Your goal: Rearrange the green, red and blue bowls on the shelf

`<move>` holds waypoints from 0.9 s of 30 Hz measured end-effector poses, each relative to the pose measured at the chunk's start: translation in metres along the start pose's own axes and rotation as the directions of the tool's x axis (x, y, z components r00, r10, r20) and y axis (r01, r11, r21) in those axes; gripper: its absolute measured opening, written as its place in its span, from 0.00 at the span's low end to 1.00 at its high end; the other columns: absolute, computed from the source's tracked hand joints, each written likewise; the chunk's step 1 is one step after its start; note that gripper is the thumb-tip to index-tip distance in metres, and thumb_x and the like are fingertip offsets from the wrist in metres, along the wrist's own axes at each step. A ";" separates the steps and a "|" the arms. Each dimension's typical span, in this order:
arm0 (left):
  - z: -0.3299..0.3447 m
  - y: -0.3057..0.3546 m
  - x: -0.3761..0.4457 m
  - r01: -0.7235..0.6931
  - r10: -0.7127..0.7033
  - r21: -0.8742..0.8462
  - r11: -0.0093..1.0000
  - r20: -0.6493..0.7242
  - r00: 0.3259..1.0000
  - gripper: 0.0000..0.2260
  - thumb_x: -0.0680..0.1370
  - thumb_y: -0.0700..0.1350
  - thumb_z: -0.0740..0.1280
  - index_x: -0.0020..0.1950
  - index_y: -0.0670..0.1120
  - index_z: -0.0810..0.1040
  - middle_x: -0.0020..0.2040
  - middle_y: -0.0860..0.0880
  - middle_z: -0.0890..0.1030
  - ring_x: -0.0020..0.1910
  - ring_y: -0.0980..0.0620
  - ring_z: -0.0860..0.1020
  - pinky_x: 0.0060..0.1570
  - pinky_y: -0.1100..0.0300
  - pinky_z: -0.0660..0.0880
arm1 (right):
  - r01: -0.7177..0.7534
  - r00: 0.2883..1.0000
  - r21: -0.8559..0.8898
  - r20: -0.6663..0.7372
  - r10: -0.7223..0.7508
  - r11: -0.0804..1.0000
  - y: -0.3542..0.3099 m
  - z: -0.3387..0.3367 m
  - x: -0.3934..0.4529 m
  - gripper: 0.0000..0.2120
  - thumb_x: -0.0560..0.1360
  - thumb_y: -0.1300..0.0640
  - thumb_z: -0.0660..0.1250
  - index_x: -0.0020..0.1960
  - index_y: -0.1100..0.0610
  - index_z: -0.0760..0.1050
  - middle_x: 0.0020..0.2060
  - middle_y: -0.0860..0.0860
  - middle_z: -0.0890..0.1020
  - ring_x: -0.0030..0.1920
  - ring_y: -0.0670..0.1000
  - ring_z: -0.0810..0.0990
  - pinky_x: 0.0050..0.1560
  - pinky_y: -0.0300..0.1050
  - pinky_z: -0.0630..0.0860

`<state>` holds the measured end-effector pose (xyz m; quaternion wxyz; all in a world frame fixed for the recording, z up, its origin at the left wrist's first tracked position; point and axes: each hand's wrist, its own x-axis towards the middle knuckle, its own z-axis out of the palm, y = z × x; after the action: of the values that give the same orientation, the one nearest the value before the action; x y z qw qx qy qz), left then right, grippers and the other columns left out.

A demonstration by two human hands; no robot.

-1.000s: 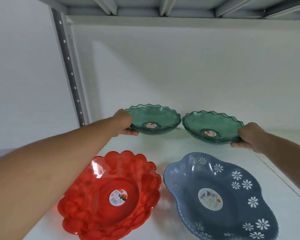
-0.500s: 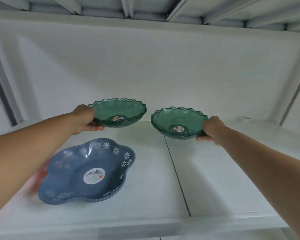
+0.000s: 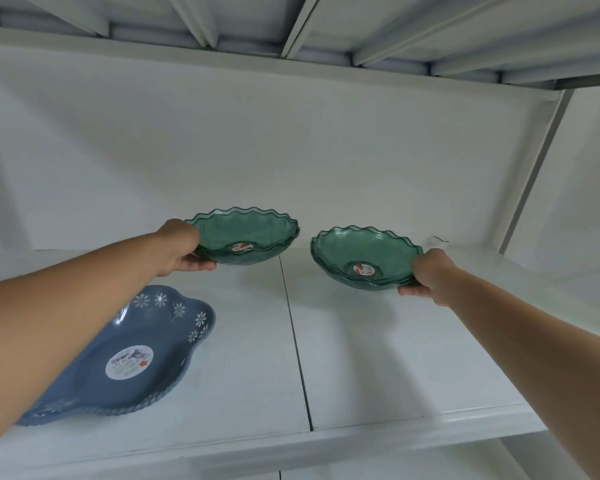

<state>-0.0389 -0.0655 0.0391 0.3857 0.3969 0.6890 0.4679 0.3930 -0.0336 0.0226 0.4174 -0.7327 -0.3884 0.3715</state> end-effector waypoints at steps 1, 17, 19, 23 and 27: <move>0.006 0.003 0.001 -0.001 0.001 0.011 1.000 0.014 1.000 0.13 0.86 0.36 0.58 0.64 0.35 0.80 0.52 0.34 0.86 0.35 0.39 0.87 0.27 0.55 0.84 | 0.008 1.000 -0.008 -0.003 -0.008 1.000 0.001 -0.005 0.000 0.12 0.83 0.62 0.53 0.56 0.65 0.73 0.25 0.58 0.84 0.45 0.65 0.89 0.57 0.58 0.85; 0.196 0.035 -0.025 -0.014 0.014 0.032 0.999 0.000 1.000 0.13 0.85 0.37 0.57 0.64 0.36 0.80 0.52 0.35 0.86 0.36 0.38 0.87 0.28 0.54 0.85 | 0.007 0.999 -0.009 -0.051 -0.008 1.000 0.036 -0.151 0.117 0.08 0.84 0.63 0.59 0.57 0.65 0.75 0.41 0.63 0.85 0.33 0.63 0.87 0.39 0.58 0.85; 0.233 0.040 -0.025 0.000 0.000 0.012 1.000 -0.015 1.000 0.13 0.85 0.36 0.58 0.63 0.35 0.80 0.51 0.35 0.86 0.35 0.38 0.86 0.28 0.51 0.85 | -0.006 0.999 0.027 -0.044 0.007 1.000 0.041 -0.171 0.146 0.09 0.85 0.62 0.58 0.57 0.65 0.75 0.41 0.63 0.85 0.27 0.62 0.86 0.33 0.57 0.84; 0.299 0.041 -0.023 0.018 -0.022 -0.056 0.998 -0.074 0.997 0.12 0.85 0.36 0.59 0.62 0.38 0.79 0.49 0.38 0.86 0.34 0.39 0.86 0.29 0.46 0.85 | 0.024 0.999 0.039 0.026 -0.025 0.999 0.052 -0.204 0.206 0.11 0.84 0.65 0.61 0.64 0.66 0.75 0.45 0.59 0.84 0.39 0.62 0.88 0.38 0.55 0.86; 0.338 0.028 -0.016 0.062 -0.077 -0.139 0.988 -0.104 0.992 0.13 0.83 0.38 0.61 0.66 0.41 0.78 0.57 0.38 0.85 0.39 0.39 0.86 0.27 0.51 0.84 | -0.028 1.000 0.035 -0.001 0.028 0.999 0.059 -0.221 0.247 0.13 0.82 0.64 0.60 0.65 0.65 0.76 0.44 0.61 0.85 0.25 0.61 0.84 0.35 0.61 0.85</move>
<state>0.2772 0.0417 -0.0209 0.3898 0.3195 0.6890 0.5209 0.7043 0.0915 -0.0018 0.4253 -0.7308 -0.3715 0.3836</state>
